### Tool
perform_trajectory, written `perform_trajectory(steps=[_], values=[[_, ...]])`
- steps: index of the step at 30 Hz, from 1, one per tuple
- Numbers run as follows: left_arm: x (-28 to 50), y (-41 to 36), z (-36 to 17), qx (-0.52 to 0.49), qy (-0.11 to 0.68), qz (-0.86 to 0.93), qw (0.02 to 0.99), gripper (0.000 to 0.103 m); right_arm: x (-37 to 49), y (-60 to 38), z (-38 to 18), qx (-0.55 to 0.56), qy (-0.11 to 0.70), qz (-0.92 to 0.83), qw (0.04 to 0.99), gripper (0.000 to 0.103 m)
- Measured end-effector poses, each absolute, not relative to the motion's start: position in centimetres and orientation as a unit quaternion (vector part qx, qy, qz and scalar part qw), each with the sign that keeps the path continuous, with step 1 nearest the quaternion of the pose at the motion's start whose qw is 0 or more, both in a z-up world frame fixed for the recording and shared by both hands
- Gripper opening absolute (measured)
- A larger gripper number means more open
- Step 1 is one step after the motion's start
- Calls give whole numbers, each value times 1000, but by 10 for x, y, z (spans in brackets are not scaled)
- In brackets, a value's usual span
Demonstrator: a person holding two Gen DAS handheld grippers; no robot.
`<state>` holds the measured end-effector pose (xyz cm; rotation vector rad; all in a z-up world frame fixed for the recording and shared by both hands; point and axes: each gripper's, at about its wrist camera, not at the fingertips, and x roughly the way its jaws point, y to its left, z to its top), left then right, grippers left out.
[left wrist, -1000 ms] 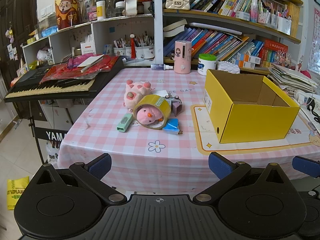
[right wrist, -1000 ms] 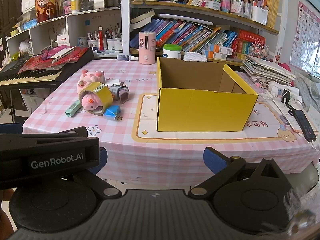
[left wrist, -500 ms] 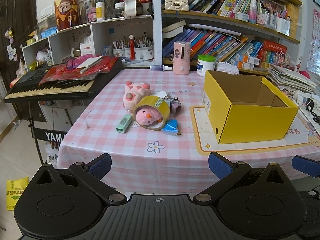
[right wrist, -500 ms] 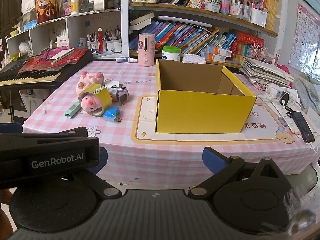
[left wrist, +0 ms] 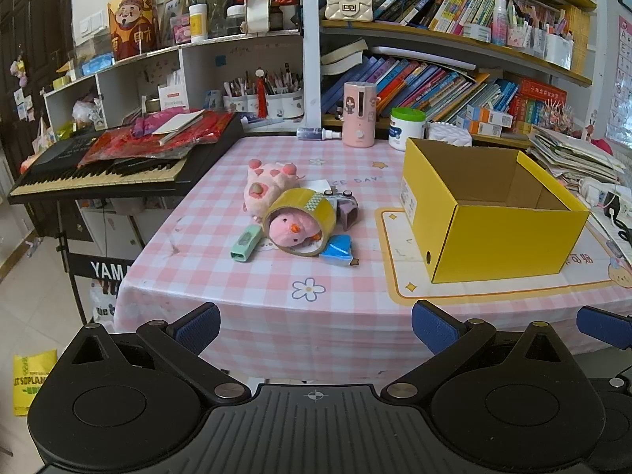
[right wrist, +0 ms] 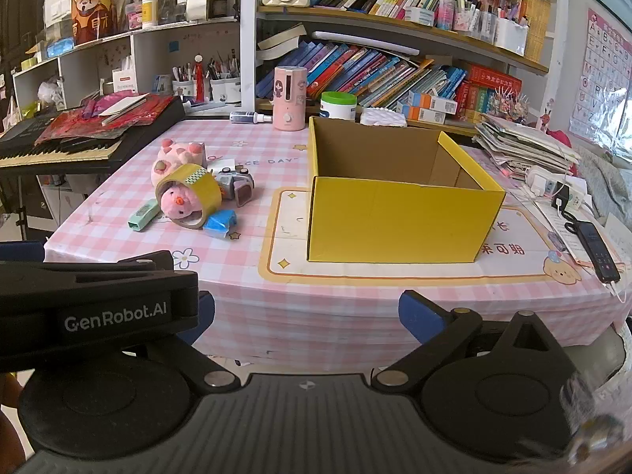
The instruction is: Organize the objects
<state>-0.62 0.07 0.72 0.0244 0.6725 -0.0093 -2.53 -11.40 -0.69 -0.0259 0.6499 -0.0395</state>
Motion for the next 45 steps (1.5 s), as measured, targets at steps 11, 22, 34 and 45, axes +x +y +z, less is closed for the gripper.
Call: perform_trajectory(steps=[11,22,34,45], values=[[-6,2,7,12,330,-3,944,103,-25,-112,-6,-14,318,-14,948,101],[-7,4,5,11,331,-2,943,103,-24,-111,-7,-12,320,-10,947,101],[-7,4,5,11,332,-2,943,103,-23,-112,-8,-12,320,-12,947,101],[-7,6,4,9,330,-1,944,103,-24,-110,-8,-13,318,-10,948,100]])
